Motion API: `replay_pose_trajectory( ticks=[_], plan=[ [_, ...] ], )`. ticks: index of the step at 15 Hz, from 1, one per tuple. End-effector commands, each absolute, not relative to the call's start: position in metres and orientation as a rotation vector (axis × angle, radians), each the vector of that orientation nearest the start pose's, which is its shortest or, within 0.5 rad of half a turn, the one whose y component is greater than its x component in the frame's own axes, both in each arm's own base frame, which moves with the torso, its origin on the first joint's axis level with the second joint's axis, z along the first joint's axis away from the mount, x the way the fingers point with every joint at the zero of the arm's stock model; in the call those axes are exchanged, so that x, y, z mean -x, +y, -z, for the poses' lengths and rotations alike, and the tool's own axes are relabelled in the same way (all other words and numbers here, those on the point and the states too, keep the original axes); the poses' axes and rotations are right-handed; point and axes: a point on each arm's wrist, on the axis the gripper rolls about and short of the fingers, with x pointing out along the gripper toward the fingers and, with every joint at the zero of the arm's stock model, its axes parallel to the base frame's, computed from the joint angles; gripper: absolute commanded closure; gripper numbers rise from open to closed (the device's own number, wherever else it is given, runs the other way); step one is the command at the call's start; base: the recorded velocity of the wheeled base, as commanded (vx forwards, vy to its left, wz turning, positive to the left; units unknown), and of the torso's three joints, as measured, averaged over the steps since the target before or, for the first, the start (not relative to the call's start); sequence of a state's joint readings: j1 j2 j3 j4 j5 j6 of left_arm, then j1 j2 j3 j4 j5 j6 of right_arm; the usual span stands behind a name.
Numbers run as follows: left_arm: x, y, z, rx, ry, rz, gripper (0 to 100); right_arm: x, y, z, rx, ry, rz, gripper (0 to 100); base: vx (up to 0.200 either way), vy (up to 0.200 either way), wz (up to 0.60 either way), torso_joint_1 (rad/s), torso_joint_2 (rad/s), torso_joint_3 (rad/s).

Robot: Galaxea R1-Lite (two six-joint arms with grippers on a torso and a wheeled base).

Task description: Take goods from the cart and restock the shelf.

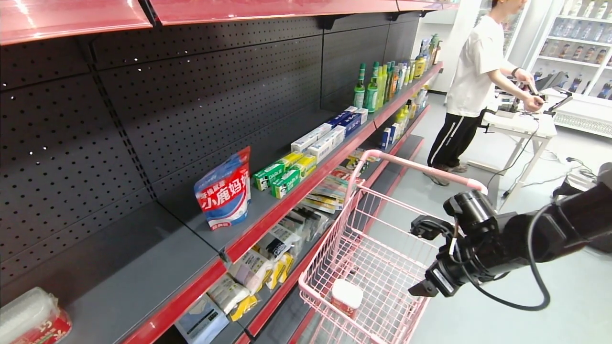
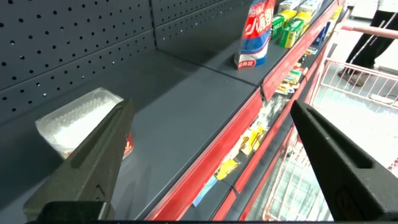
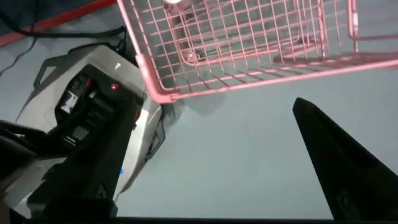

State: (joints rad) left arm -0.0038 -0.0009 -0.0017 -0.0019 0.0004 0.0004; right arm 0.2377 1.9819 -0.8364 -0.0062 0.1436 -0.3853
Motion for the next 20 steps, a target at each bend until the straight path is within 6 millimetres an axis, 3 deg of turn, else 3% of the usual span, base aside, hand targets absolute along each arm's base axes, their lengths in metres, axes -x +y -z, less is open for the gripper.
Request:
replay_pose_trajectory(
  ticks=[1, 6, 17, 20],
  plan=[
    [0.023, 0.000, -0.076, 0.000, -0.005, 0.005, 0, -0.310, 0.094, -0.033, 0.417, 1.096, -0.603, 0, 0.000, 0.000, 0.00, 0.000, 0.00, 0.000],
    [0.023, 0.000, -0.076, 0.000, -0.003, 0.003, 0, -0.327, 0.110, -0.017, 0.438, 1.053, -0.632, 0, 0.000, 0.000, 0.00, -0.085, 0.20, 0.102],
    [0.023, 0.000, -0.076, 0.000, -0.003, 0.003, 0, -0.324, 0.148, 0.007, 0.505, 1.045, -0.782, 0, 0.000, 0.000, 0.00, -0.124, 0.29, 0.156],
    [0.023, 0.000, -0.076, 0.000, -0.003, 0.003, 0, -0.330, 0.149, 0.014, 0.514, 1.046, -0.792, 0, 0.000, 0.000, 0.00, -0.150, 0.33, 0.186]
  ],
)
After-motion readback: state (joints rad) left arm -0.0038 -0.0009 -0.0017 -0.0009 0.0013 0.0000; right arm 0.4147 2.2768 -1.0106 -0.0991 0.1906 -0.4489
